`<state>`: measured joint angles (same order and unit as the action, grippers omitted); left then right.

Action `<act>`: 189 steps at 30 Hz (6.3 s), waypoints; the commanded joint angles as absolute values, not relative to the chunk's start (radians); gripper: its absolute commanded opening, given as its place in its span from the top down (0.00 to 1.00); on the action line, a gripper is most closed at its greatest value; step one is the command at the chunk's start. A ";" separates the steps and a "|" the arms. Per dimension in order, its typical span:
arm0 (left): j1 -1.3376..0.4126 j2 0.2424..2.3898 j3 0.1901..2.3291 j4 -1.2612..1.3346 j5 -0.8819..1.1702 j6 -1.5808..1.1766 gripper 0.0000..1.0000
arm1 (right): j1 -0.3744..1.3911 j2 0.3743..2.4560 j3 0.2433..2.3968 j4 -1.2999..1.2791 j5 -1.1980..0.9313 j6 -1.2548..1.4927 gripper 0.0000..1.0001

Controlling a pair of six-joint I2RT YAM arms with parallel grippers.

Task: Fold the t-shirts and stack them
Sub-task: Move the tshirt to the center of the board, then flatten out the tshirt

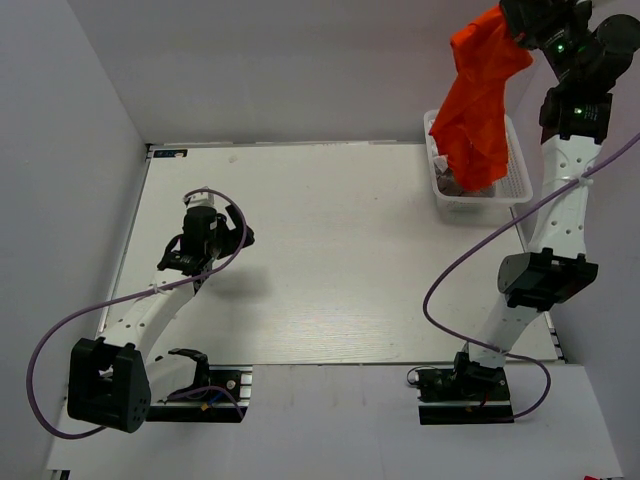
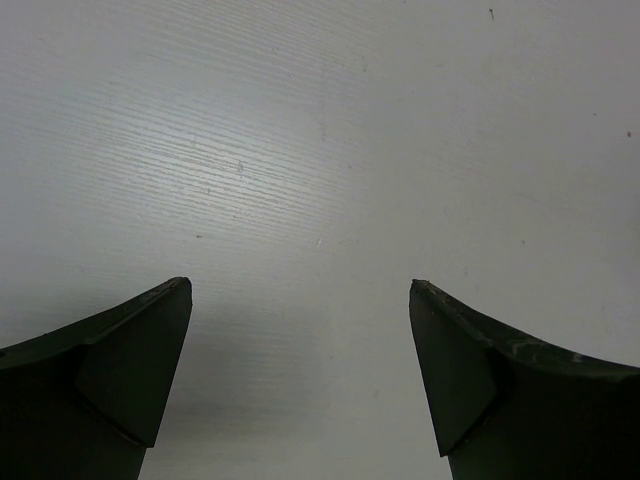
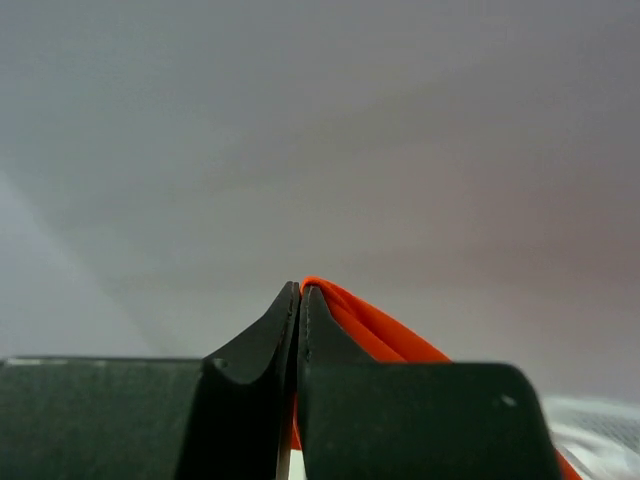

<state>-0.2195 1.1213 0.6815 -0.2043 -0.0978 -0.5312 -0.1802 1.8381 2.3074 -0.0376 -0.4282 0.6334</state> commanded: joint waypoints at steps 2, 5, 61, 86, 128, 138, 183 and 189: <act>-0.216 1.074 0.706 -0.213 -0.078 -0.523 0.00 | -0.103 1.789 2.395 0.316 -0.687 0.856 1.00; -0.216 1.048 0.706 -0.235 -0.078 -0.532 0.00 | -0.036 1.741 2.387 0.342 -0.724 0.858 1.00; -0.227 1.411 0.627 -0.262 0.029 -0.746 0.85 | 0.744 1.854 1.235 -0.136 0.456 0.176 0.65; -0.227 0.753 1.134 -0.385 -0.371 -0.609 1.00 | 0.669 1.155 1.328 -0.032 0.664 0.042 1.00; -0.170 1.765 1.440 -0.572 -0.425 -0.568 0.00 | 0.449 1.876 1.557 -0.232 0.333 0.247 0.10; -0.170 1.747 1.321 -0.499 -0.345 -0.549 0.00 | 0.451 1.767 1.358 -0.158 0.129 0.253 0.10; -0.161 2.297 1.950 -0.525 -0.052 -0.569 0.00 | 0.247 2.438 2.123 -0.313 0.009 0.353 0.10; -0.161 1.983 1.662 -0.528 -0.138 -0.578 0.00 | 0.314 2.164 1.881 -0.218 0.029 0.262 0.10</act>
<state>-0.1619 2.2295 1.7950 -0.4843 -0.0891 -0.5827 0.2638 2.3749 1.9533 -0.2859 0.0246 0.3286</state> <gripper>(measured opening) 0.995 0.904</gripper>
